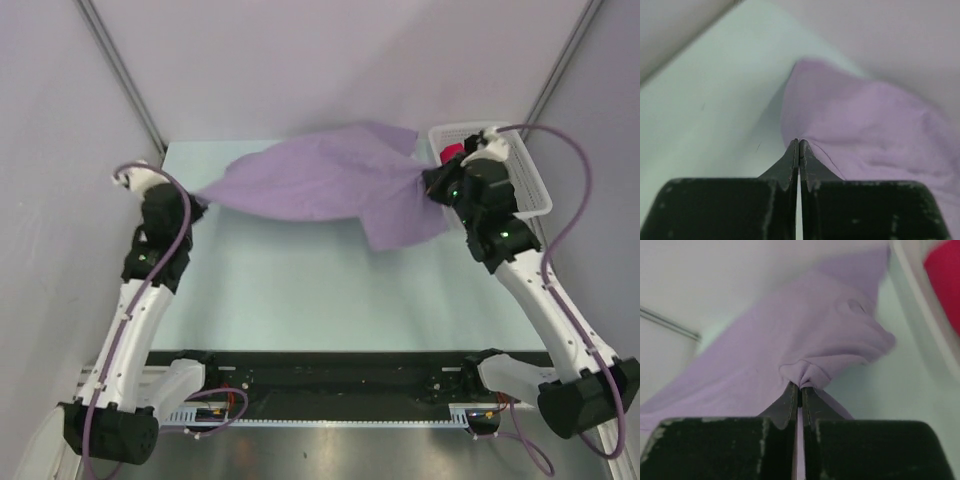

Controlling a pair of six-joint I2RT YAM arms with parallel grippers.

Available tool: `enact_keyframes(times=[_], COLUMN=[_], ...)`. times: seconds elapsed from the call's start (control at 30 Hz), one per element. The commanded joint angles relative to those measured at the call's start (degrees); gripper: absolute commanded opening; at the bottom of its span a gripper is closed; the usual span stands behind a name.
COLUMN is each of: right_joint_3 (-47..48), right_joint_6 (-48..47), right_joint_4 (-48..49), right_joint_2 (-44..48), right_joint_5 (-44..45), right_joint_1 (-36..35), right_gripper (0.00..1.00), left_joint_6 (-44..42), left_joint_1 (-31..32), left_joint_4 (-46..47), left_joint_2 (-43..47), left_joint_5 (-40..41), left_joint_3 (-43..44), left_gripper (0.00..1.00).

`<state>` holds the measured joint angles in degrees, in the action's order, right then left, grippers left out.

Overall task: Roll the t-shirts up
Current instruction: Flatten out the T-shirt at the center of the board.

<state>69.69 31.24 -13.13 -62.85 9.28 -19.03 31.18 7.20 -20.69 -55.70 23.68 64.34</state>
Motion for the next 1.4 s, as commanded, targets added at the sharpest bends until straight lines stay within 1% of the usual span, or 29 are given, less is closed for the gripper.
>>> enact_keyframes(times=[0.0,0.03,0.1,0.13,0.17,0.27,0.33,0.4,0.43,0.47,0.53,0.57,0.67,0.73,0.8,0.83,0.93,1.03,1.07,1.13,1.2,1.23,1.3,1.33,1.37], right_joint_3=[-8.68,-9.74,-12.29,-13.26,-15.35,-19.4,-24.67,-29.5,-30.74,-31.71,-33.47,-33.91,-36.64,-37.43,-37.61,-37.78,-38.14,-38.14,-38.14,-38.14,-38.05,-38.14,-37.79,-37.35,-36.74], right_joint_6=[3.38,3.65,3.65,4.17,4.35,5.84,6.98,8.91,10.05,12.24,15.23,18.64,23.4,27.63,31.75,32.99,34.49,35.46,35.64,35.99,35.47,35.2,33.89,33.19,32.48], right_joint_4=[-11.82,-14.1,-15.87,-17.62,-18.33,-20.27,-19.75,-18.08,-17.29,-17.02,-17.98,-18.34,-17.46,-17.72,-19.03,-19.39,-17.82,-16.5,-16.15,-15.79,-14.83,-14.56,-14.47,-15.26,-16.83], right_joint_2=[-5.16,-6.05,-7.54,-7.2,-6.42,-1.59,2.27,4.13,4.75,5.01,4.84,4.84,4.41,2.56,0.64,0.19,-2.36,-5.42,-6.05,-7.37,-7.55,-7.29,-6.76,-6.06,-3.62], right_joint_5=[5.39,5.57,5.57,5.92,6.1,6.37,5.58,2.43,2.59,3.98,6.96,9.59,12.42,14.0,17.17,17.96,18.58,19.46,19.46,19.81,19.9,19.99,19.47,18.77,19.02], right_joint_1=[-1.01,-0.75,-0.31,-0.22,-0.22,-0.57,-0.92,-2.24,-3.72,-7.39,-12.33,-17.05,-22.26,-26.49,-29.64,-30.45,-32.39,-32.65,-32.65,-32.57,-32.57,-32.57,-32.39,-32.04,-31.34], right_gripper=[0.17,0.26,0.38,0.42,0.52,0.64,0.67,0.65,0.64,0.64,0.65,0.65,0.65,0.65,0.63,0.61,0.6,0.59,0.53,0.49,0.42,0.3,0.13,0.0,0.0], left_joint_6=[12.48,13.89,16.36,17.07,17.94,19.44,20.32,20.32,20.41,20.5,20.06,20.06,19.8,19.53,19.36,19.27,19.18,19.53,19.62,19.8,19.89,19.97,20.06,19.97,19.63], left_joint_1=[-0.52,-0.52,-0.7,-0.61,-0.61,-0.61,-0.7,-0.61,-0.7,-0.7,-0.7,-0.7,-0.7,-0.7,-0.78,-0.7,-0.7,-0.79,-0.79,-0.7,-0.7,-0.78,-0.78,-0.79,-0.79], left_joint_4=[-1.64,-1.29,-0.85,-0.93,-2.24,-4.79,-5.85,-6.73,-7.17,-7.52,-8.05,-8.57,-9.19,-9.2,-9.28,-9.46,-8.93,-8.84,-8.76,-9.28,-9.28,-9.28,-9.28,-9.37,-9.37], left_joint_2=[3.05,3.4,3.5,3.41,3.32,3.84,4.72,5.51,6.21,6.48,6.83,6.75,6.83,6.92,7.1,7.19,7.71,8.06,8.15,8.59,9.12,9.64,10.26,10.87,11.14], left_joint_5=[1.98,1.9,0.58,0.31,0.57,1.36,2.33,3.12,4.26,4.44,5.14,5.41,6.11,6.11,6.2,6.2,6.38,6.46,6.46,6.73,7.08,7.17,6.91,6.9,6.9], left_joint_3=[-20.67,-23.61,-29.5,-30.75,-32.41,-34.01,-34.71,-35.16,-35.16,-35.33,-35.16,-34.72,-34.28,-34.36,-34.54,-34.54,-35.15,-35.59,-35.68,-35.86,-36.03,-36.12,-36.56,-36.82,-36.91], left_gripper=[0.0,0.0,0.0,0.0,0.0,0.0,0.0,0.0,0.0,0.0,0.0,0.0,0.0,0.0,0.0,0.0,0.0,0.0,0.0,0.0,0.0,0.0,0.0,0.0,0.0])
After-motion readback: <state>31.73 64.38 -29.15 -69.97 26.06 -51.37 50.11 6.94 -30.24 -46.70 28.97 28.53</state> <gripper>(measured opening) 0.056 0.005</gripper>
